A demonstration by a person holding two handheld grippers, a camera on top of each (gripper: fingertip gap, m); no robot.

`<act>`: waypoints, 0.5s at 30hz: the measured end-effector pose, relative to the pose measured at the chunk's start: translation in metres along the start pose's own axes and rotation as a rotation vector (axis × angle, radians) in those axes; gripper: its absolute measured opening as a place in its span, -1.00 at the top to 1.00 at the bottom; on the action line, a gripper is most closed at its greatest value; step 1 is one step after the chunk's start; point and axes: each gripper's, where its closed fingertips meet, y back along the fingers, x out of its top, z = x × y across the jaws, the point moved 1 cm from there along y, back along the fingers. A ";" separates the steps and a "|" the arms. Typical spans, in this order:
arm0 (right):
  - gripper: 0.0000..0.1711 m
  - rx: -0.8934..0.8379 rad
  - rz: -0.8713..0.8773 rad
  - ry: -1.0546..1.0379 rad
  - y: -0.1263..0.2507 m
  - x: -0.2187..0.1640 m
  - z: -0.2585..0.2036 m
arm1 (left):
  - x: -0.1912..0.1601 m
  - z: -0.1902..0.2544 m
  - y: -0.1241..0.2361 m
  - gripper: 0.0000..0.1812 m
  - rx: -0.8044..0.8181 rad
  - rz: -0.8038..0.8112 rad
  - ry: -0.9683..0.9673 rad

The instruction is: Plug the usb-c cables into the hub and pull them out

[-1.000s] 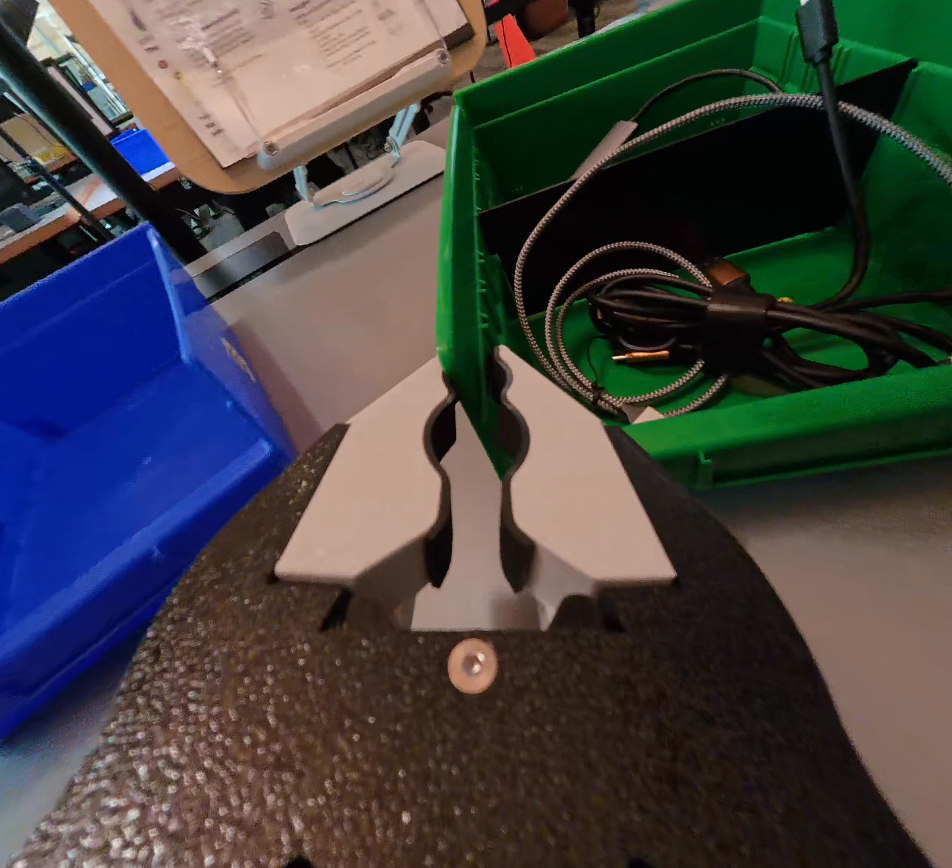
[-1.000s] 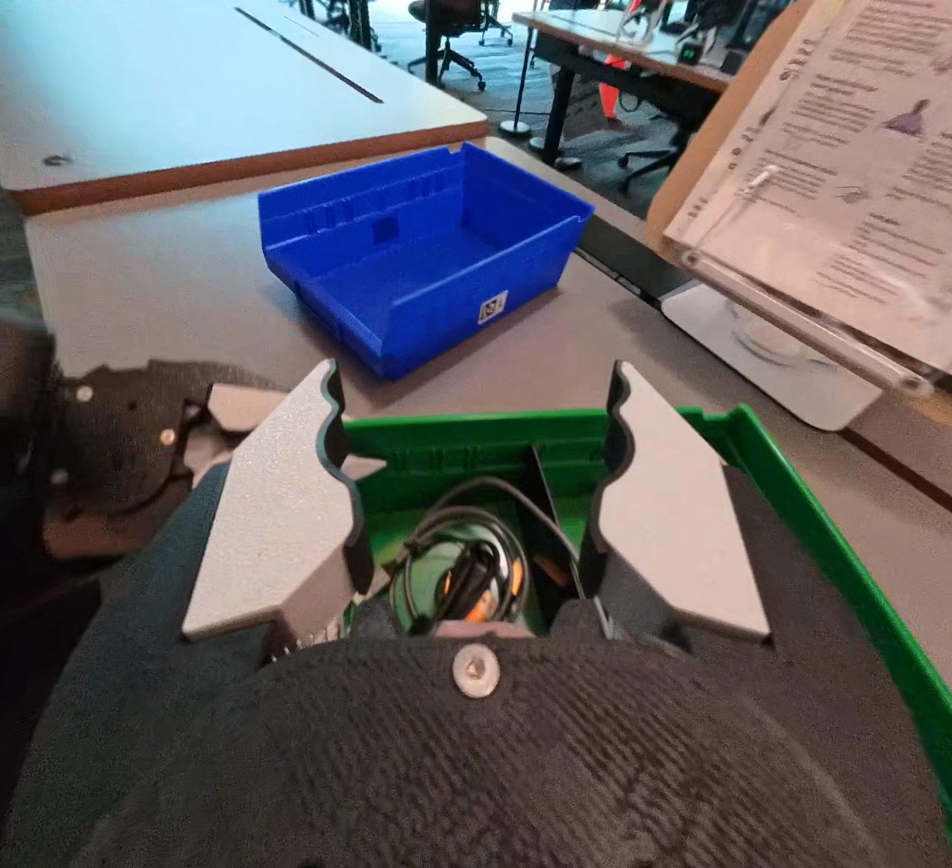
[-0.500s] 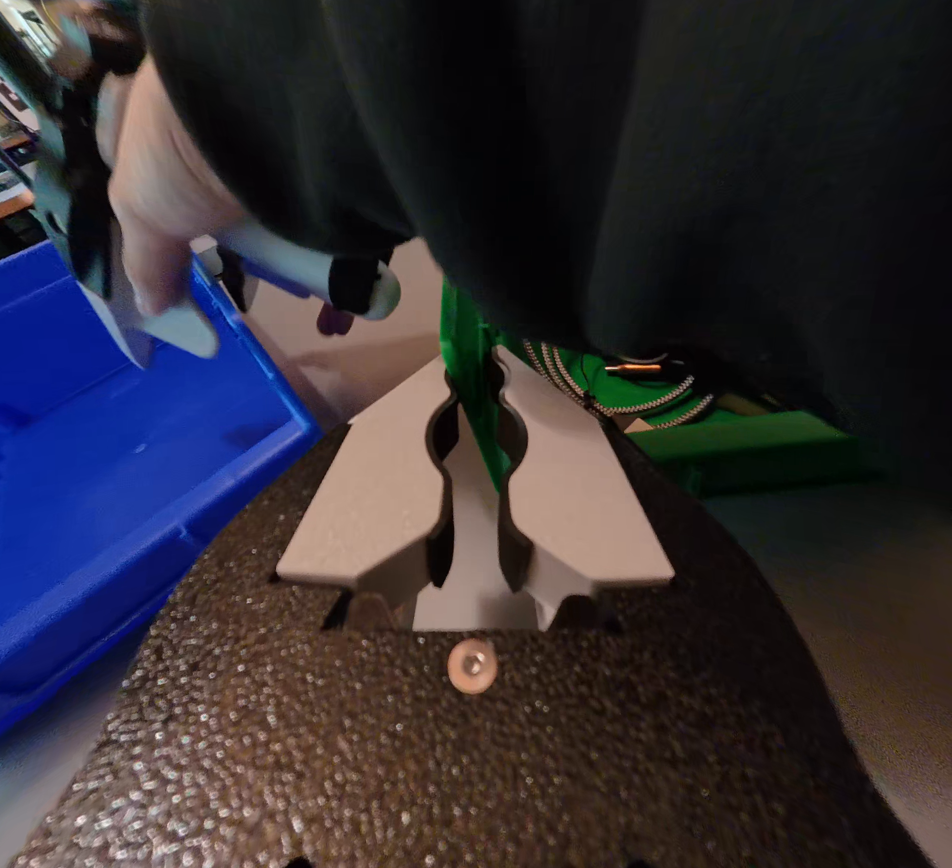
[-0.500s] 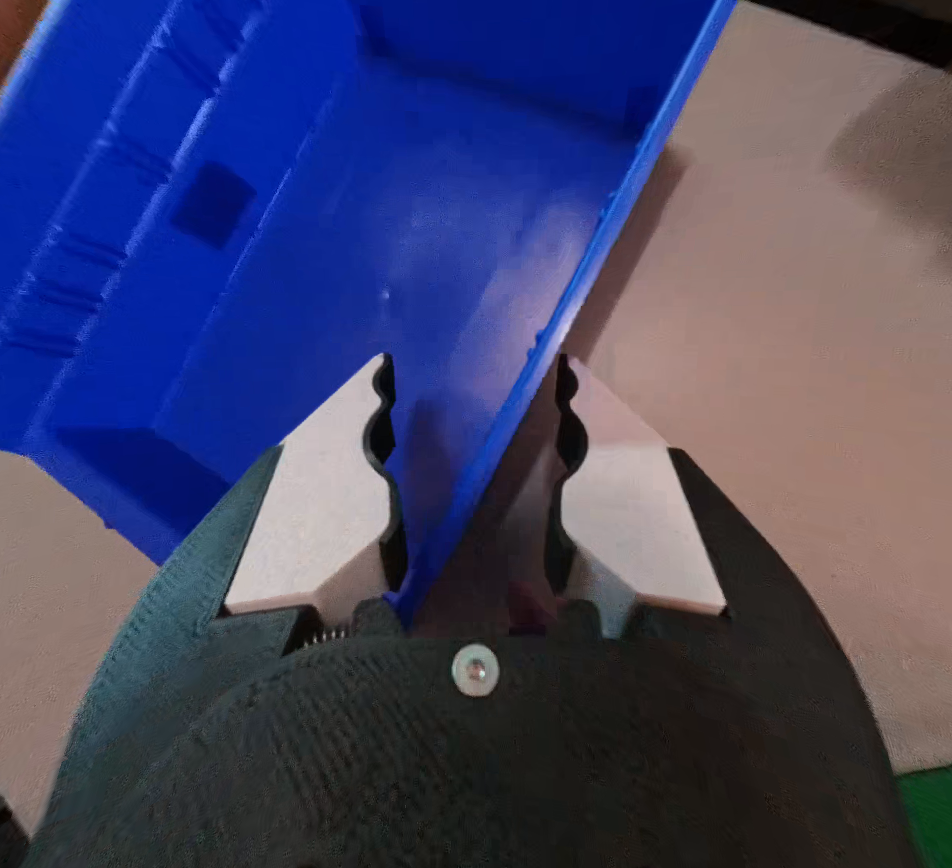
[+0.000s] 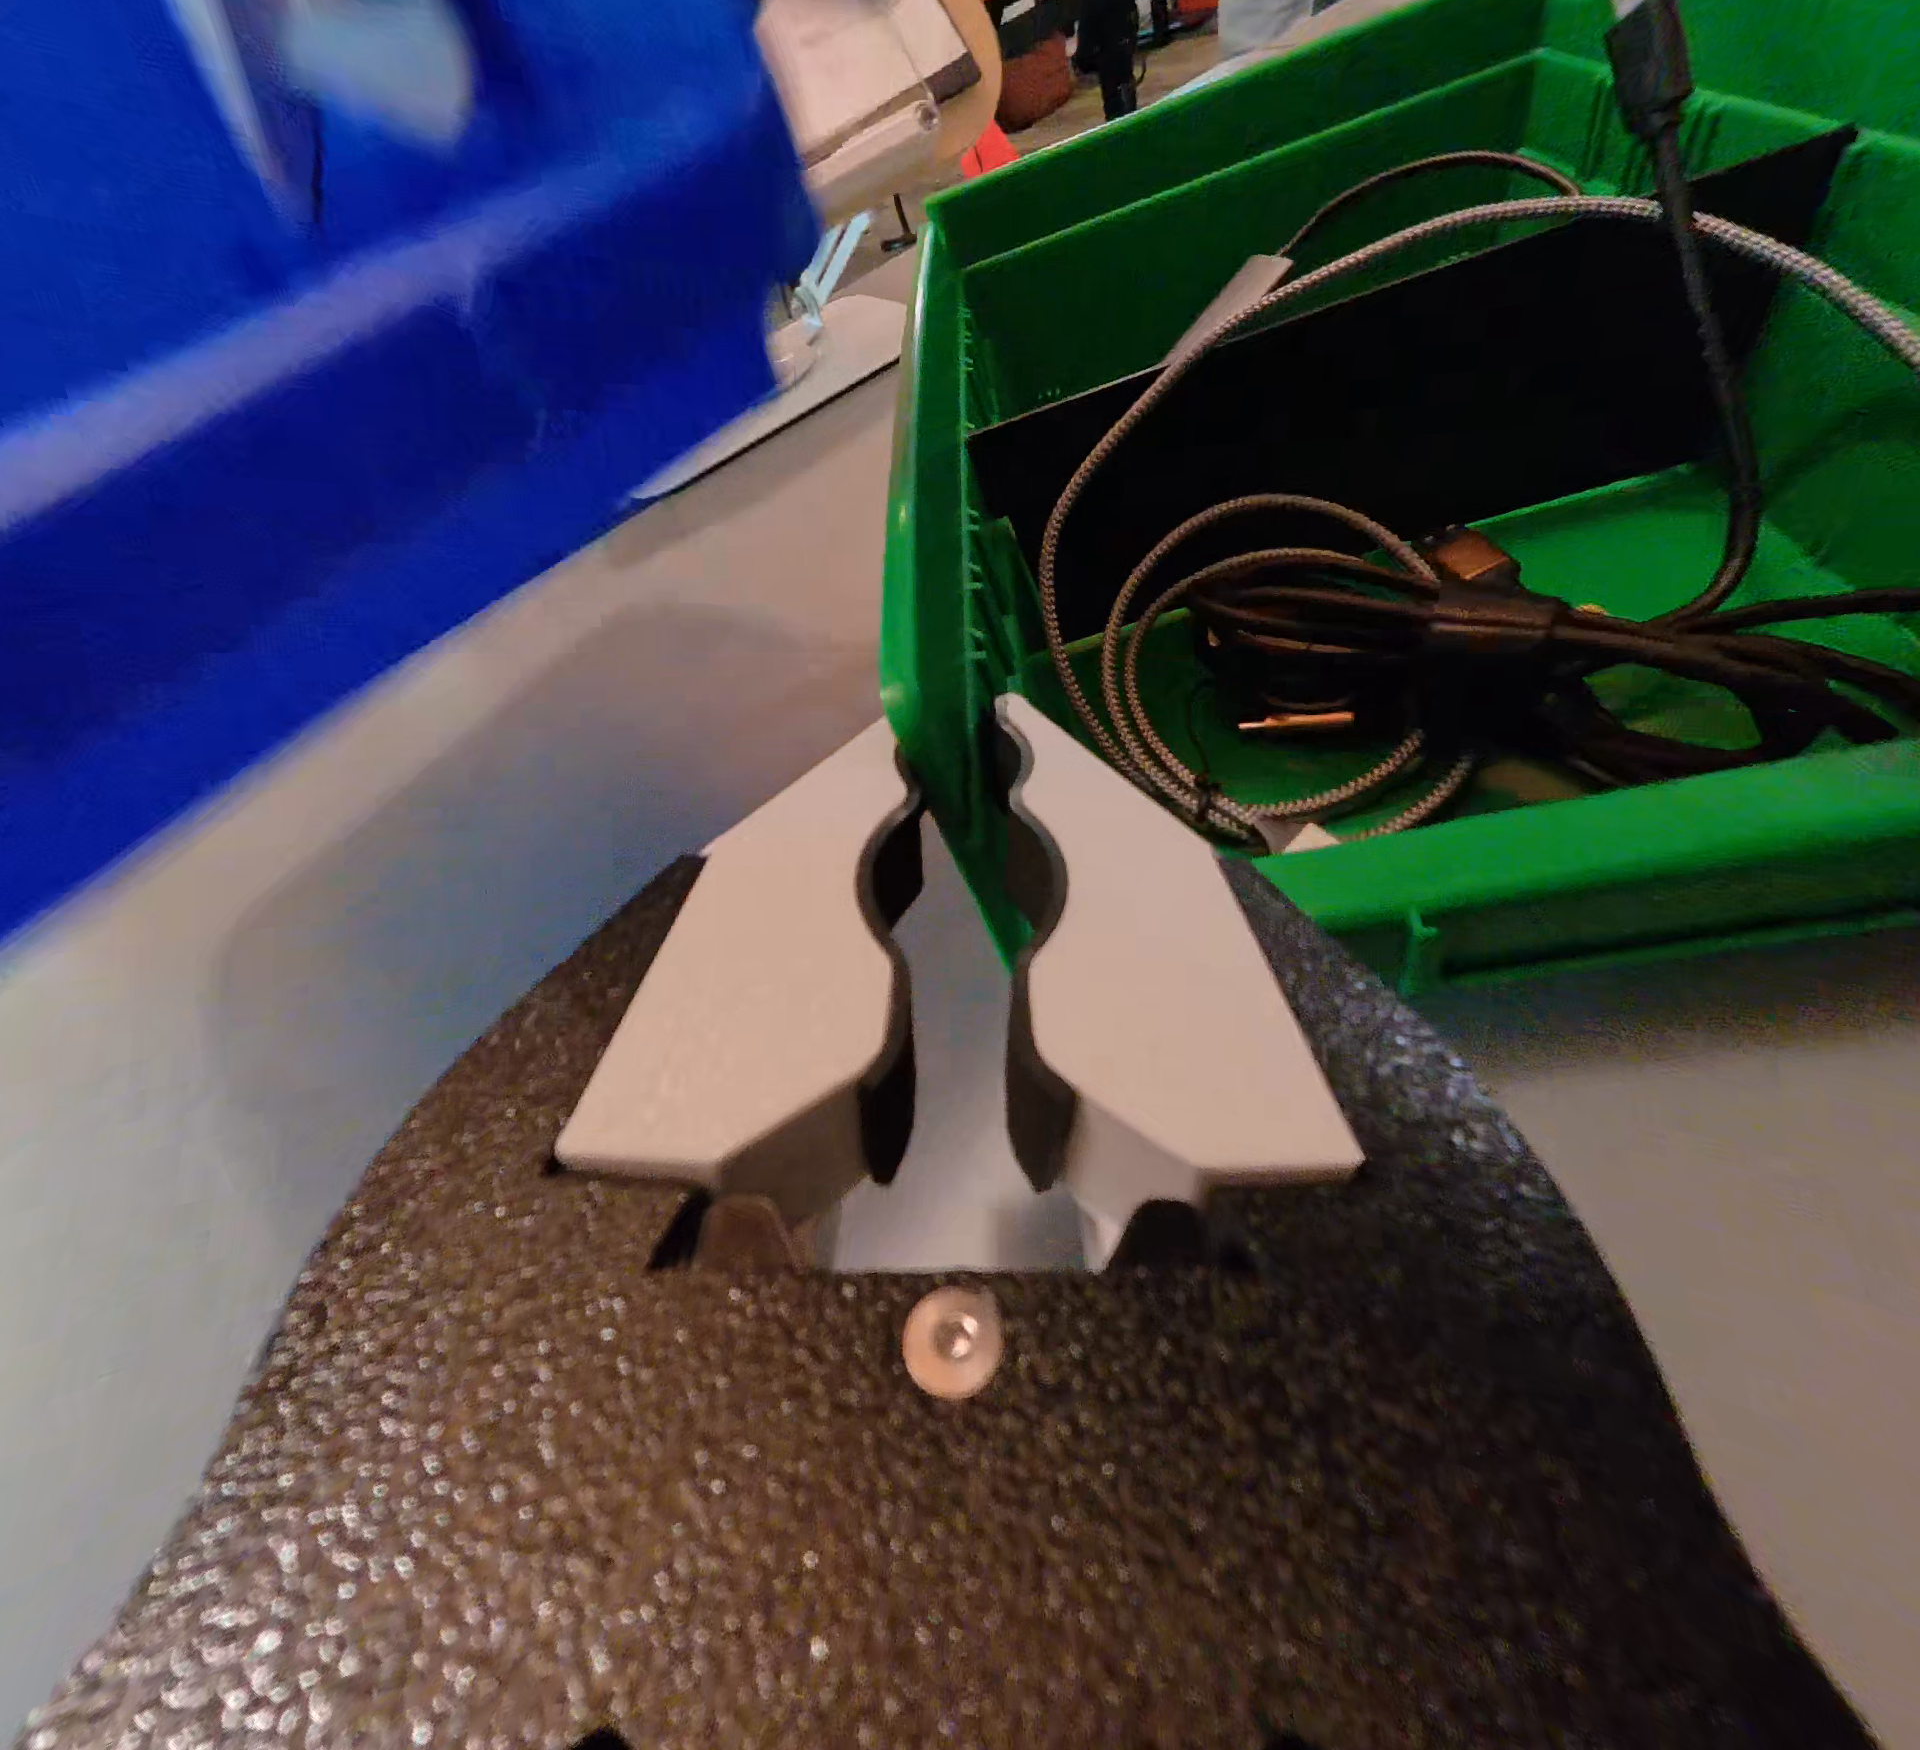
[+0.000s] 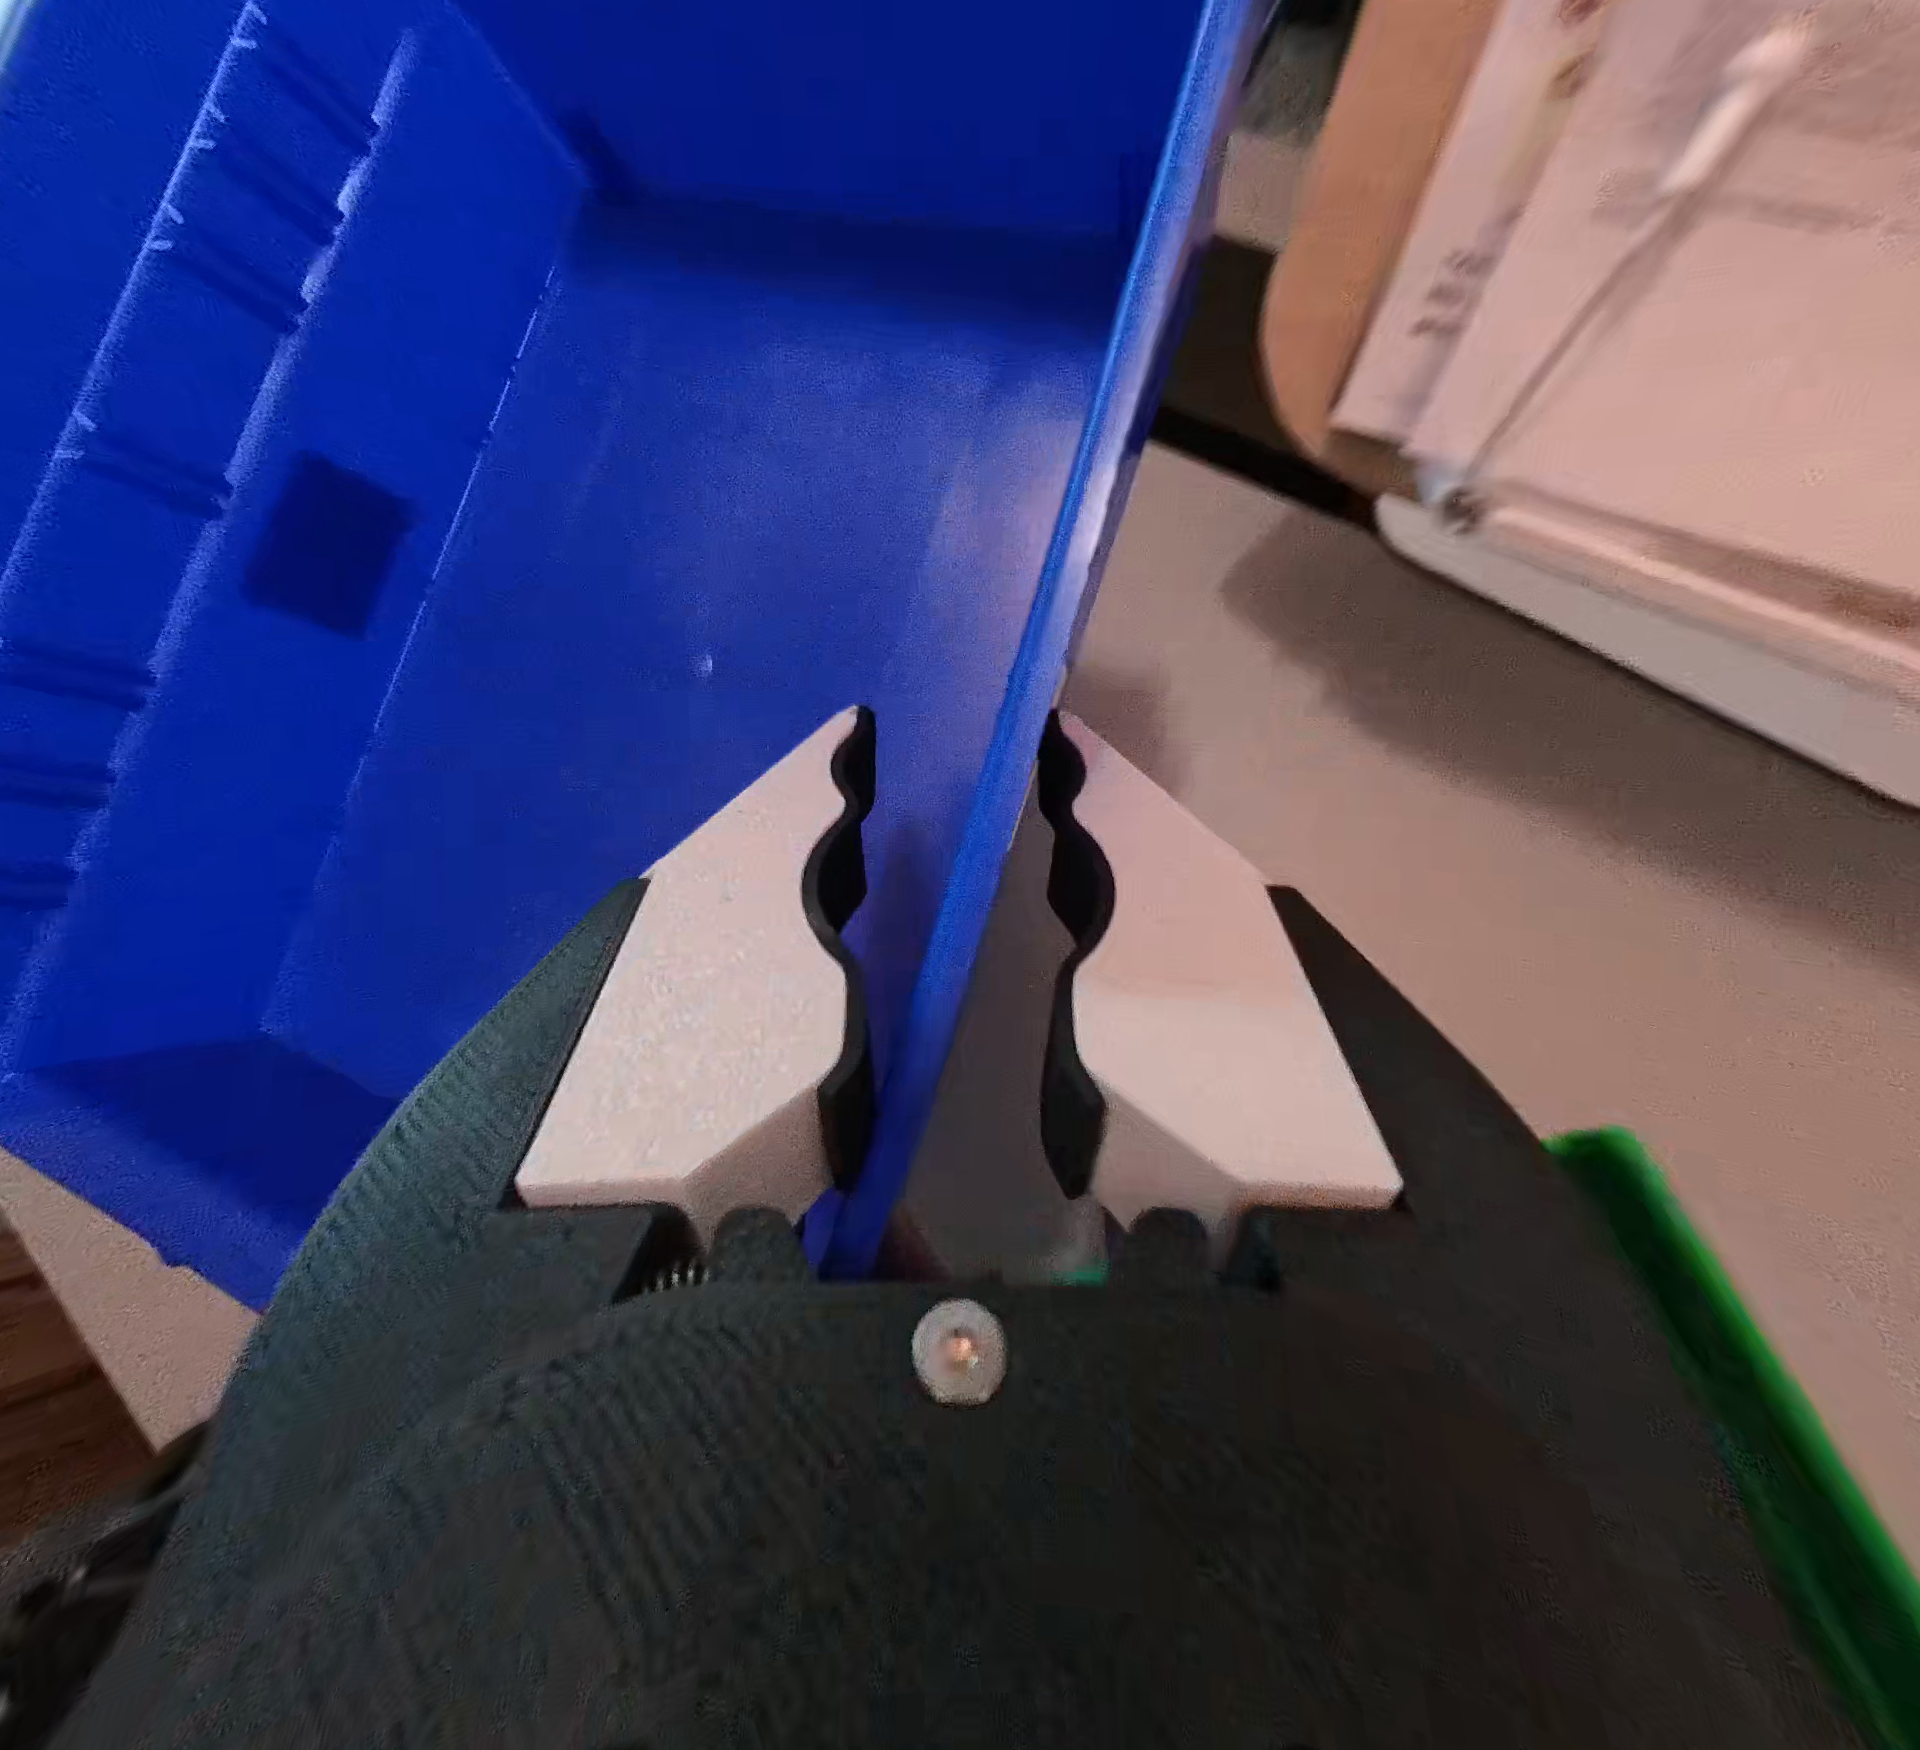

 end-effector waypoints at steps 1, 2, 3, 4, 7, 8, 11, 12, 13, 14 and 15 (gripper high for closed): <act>0.64 -0.015 0.057 0.002 0.026 0.013 0.014 | -0.002 -0.005 0.001 0.93 0.001 -0.001 0.014; 0.64 -0.036 0.111 0.002 0.054 0.025 0.031 | -0.004 -0.011 0.001 0.93 0.002 -0.002 0.030; 0.64 -0.059 0.159 0.002 0.082 0.032 0.049 | -0.007 -0.018 0.002 0.93 0.007 -0.006 0.044; 0.63 -0.092 0.200 0.004 0.109 0.036 0.068 | -0.010 -0.027 0.004 0.93 0.015 -0.012 0.059; 0.63 -0.217 0.286 0.001 0.187 0.022 0.131 | -0.024 -0.059 0.012 0.93 0.046 -0.031 0.146; 0.63 -0.266 0.294 0.001 0.209 0.010 0.153 | -0.029 -0.072 0.017 0.94 0.059 -0.038 0.190; 0.63 -0.368 0.271 -0.040 0.255 -0.042 0.213 | -0.046 -0.111 0.034 0.96 0.109 -0.061 0.301; 0.63 -0.387 0.258 -0.063 0.265 -0.062 0.232 | -0.052 -0.123 0.040 0.96 0.134 -0.071 0.323; 0.63 -0.408 0.243 -0.078 0.272 -0.082 0.247 | -0.058 -0.135 0.048 0.97 0.170 -0.080 0.337; 0.63 -0.434 0.225 -0.084 0.277 -0.102 0.263 | -0.064 -0.148 0.055 0.97 0.210 -0.087 0.352; 0.63 -0.455 0.212 -0.100 0.279 -0.121 0.279 | -0.070 -0.160 0.063 0.97 0.251 -0.092 0.374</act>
